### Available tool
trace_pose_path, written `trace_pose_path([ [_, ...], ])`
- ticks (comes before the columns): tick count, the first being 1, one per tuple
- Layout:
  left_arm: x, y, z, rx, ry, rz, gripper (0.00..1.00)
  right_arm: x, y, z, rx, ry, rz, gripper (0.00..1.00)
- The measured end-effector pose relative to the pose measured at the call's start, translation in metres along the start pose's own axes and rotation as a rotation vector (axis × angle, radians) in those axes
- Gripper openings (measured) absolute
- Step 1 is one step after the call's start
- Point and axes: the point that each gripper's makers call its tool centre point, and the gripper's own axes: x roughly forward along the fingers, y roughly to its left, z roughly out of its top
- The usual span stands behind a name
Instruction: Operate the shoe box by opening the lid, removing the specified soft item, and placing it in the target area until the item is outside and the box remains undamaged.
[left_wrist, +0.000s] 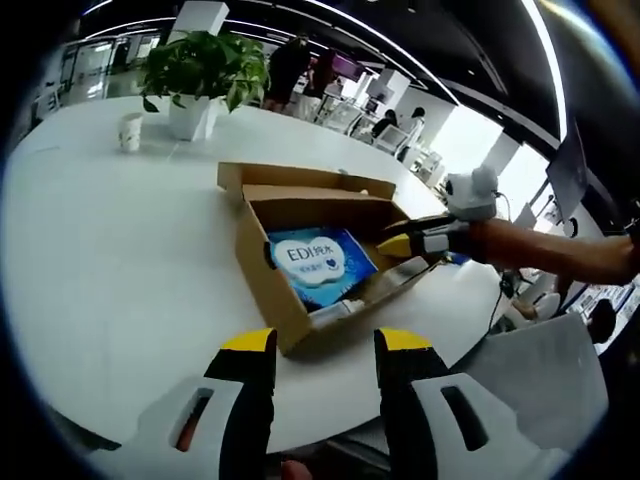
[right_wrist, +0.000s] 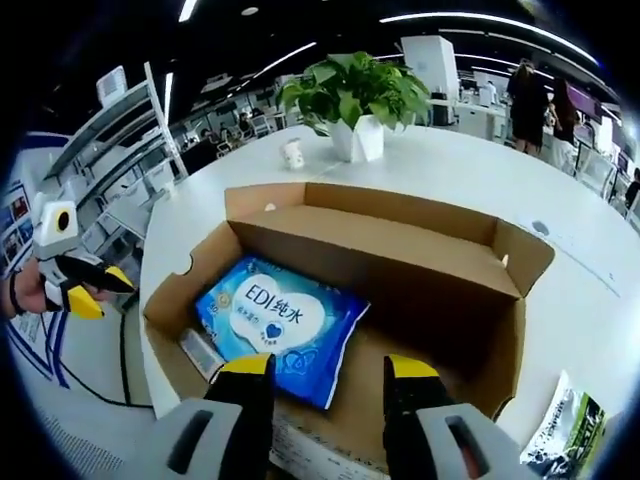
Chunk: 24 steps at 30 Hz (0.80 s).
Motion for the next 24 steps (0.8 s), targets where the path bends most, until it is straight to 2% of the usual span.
trace_pose_path([
  [7, -0.009, 0.011, -0.001, -0.015, -0.006, 0.019, 0.40, 0.022, -0.009, -0.009, 0.042, 0.050, 0.001, 0.39],
  [15, -0.013, 0.018, 0.000, -0.025, -0.016, 0.027, 0.40, 0.037, -0.007, -0.005, 0.093, 0.077, 0.028, 0.34],
  [18, -0.012, 0.017, 0.001, -0.024, -0.016, 0.024, 0.40, 0.041, -0.005, -0.008, 0.126, 0.095, 0.040, 0.29],
  [20, -0.011, 0.016, 0.001, -0.024, -0.018, 0.021, 0.40, 0.042, -0.004, -0.017, 0.171, 0.144, 0.038, 0.21],
  [22, -0.010, 0.014, 0.001, -0.024, -0.019, 0.017, 0.40, 0.045, -0.004, -0.020, 0.187, 0.155, 0.046, 0.14],
  [24, -0.009, 0.012, 0.002, -0.022, -0.020, 0.014, 0.40, 0.046, -0.004, -0.020, 0.193, 0.152, 0.044, 0.12],
])
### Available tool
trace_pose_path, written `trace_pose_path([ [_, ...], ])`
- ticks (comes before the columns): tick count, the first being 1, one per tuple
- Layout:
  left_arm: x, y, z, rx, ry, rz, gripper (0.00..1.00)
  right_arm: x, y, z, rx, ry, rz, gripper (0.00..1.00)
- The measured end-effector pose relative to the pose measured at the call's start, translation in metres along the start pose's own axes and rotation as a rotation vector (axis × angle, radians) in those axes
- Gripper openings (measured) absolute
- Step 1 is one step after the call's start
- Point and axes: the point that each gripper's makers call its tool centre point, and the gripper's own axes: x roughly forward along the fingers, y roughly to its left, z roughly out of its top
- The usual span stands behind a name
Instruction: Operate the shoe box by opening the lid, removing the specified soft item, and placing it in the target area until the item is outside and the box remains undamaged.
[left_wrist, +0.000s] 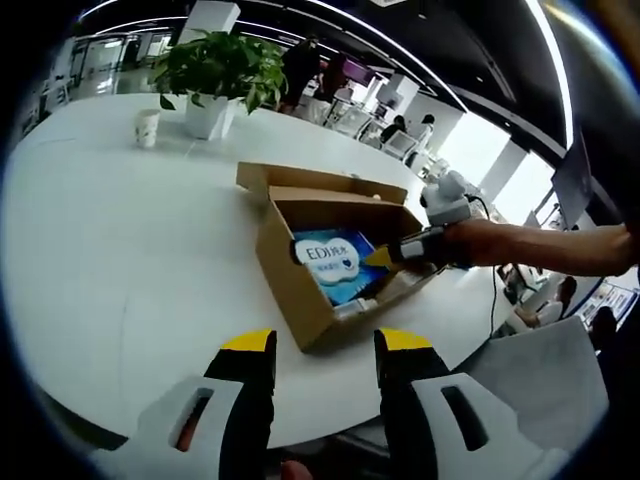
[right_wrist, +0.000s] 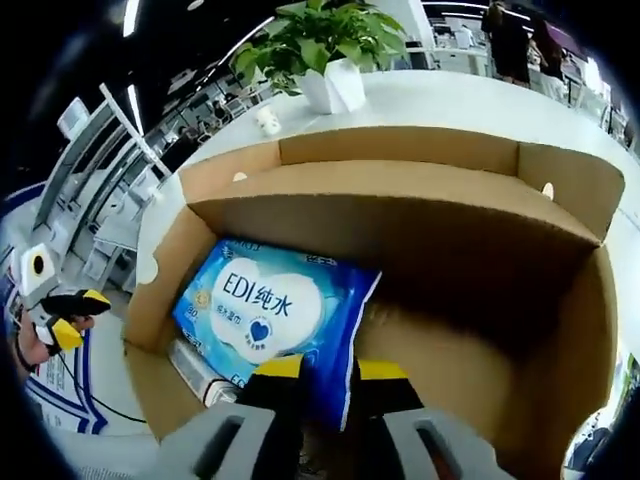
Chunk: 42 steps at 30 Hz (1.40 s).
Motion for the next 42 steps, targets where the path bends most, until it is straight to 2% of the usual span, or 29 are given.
trace_pose_path([
  [4, 0.003, -0.004, 0.000, 0.004, 0.001, -0.009, 0.40, -0.006, 0.002, 0.004, 0.015, -0.017, 0.009, 0.00],
  [14, 0.013, -0.014, 0.008, 0.017, -0.008, -0.022, 0.41, -0.014, 0.002, 0.005, 0.034, -0.025, 0.001, 0.00],
  [24, 0.027, -0.029, 0.022, 0.033, -0.014, -0.038, 0.40, -0.038, -0.021, -0.003, 0.040, -0.020, -0.035, 0.00],
  [28, 0.040, -0.035, 0.027, 0.041, -0.005, -0.036, 0.40, -0.047, -0.027, -0.005, 0.074, -0.035, -0.039, 0.00],
  [40, 0.086, -0.053, 0.047, 0.034, 0.038, -0.021, 0.38, -0.052, -0.030, -0.005, 0.048, -0.027, -0.058, 0.00],
  [42, 0.095, -0.051, 0.047, 0.048, 0.062, 0.013, 0.39, -0.052, -0.030, -0.005, 0.051, -0.028, -0.057, 0.00],
])
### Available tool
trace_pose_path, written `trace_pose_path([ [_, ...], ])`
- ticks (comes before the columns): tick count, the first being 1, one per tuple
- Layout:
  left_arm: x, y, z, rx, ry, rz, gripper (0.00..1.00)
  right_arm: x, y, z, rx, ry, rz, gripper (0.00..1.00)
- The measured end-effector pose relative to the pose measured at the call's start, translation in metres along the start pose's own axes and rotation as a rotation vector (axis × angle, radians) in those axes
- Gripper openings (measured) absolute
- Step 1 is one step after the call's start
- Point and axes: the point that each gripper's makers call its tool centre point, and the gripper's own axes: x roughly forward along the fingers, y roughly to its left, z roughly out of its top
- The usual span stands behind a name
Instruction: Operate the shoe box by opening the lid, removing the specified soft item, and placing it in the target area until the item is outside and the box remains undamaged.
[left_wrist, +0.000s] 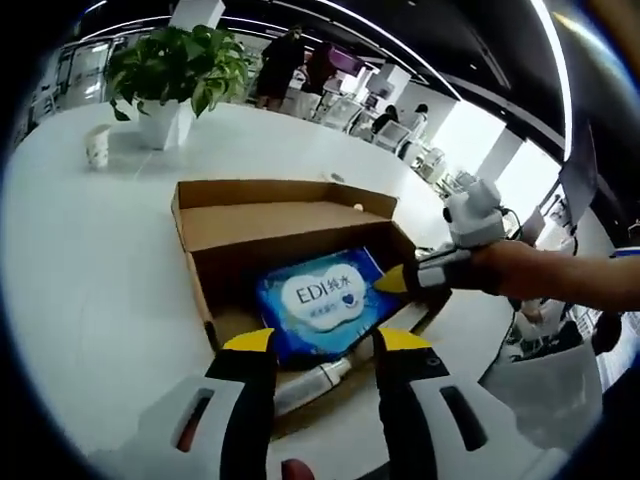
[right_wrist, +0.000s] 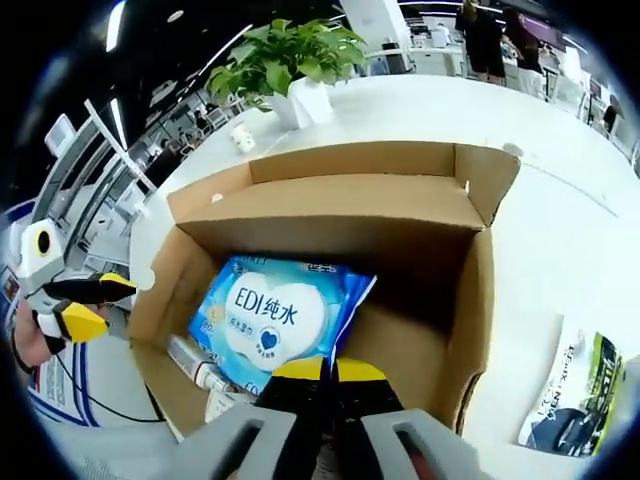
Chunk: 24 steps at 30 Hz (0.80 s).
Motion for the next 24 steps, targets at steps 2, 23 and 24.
trace_pose_path([
  [2, 0.007, 0.000, 0.001, 0.000, 0.015, 0.011, 0.39, 0.000, 0.000, 0.000, 0.002, 0.000, 0.002, 0.00],
  [23, 0.067, 0.037, -0.035, 0.003, 0.285, 0.190, 0.30, -0.016, 0.020, -0.006, -0.005, -0.027, 0.027, 0.00],
  [24, 0.068, 0.038, -0.038, -0.006, 0.296, 0.194, 0.28, -0.017, 0.020, -0.006, -0.008, -0.027, 0.027, 0.00],
])
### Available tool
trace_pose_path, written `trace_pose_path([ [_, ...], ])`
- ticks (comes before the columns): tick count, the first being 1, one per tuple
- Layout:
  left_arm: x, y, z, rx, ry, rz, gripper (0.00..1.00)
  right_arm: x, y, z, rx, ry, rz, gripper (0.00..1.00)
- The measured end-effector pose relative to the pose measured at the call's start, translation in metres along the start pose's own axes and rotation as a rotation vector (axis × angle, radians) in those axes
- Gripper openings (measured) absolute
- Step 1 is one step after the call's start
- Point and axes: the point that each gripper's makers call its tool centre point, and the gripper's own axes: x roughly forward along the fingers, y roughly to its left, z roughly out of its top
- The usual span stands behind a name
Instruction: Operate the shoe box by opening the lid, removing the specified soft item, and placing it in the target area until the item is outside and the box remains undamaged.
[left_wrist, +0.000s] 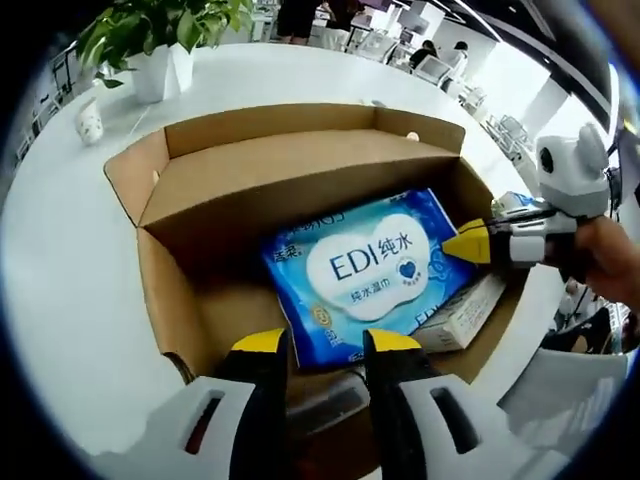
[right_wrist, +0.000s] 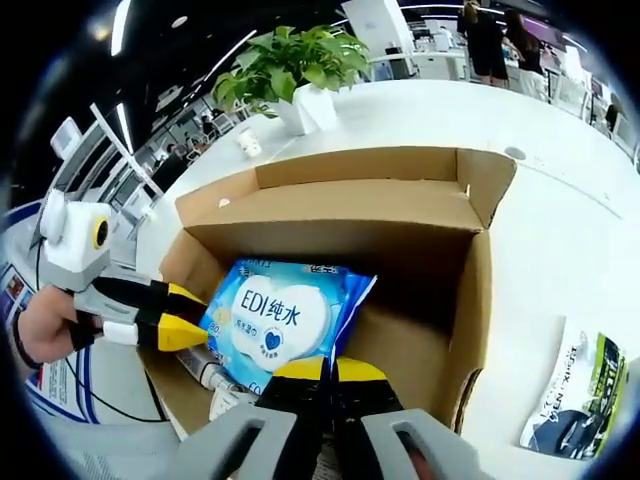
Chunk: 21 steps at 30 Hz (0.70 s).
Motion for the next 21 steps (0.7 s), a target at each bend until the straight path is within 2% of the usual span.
trace_pose_path([
  [2, 0.004, -0.002, -0.002, -0.037, 0.011, -0.009, 0.29, 0.002, -0.002, 0.001, 0.000, -0.002, 0.001, 0.00],
  [6, 0.009, 0.001, -0.004, -0.033, 0.031, 0.017, 0.28, 0.004, -0.005, 0.003, 0.003, -0.002, 0.004, 0.00],
  [21, 0.017, 0.004, -0.002, -0.066, 0.028, 0.016, 0.19, 0.009, -0.010, 0.005, -0.009, -0.002, 0.005, 0.00],
])
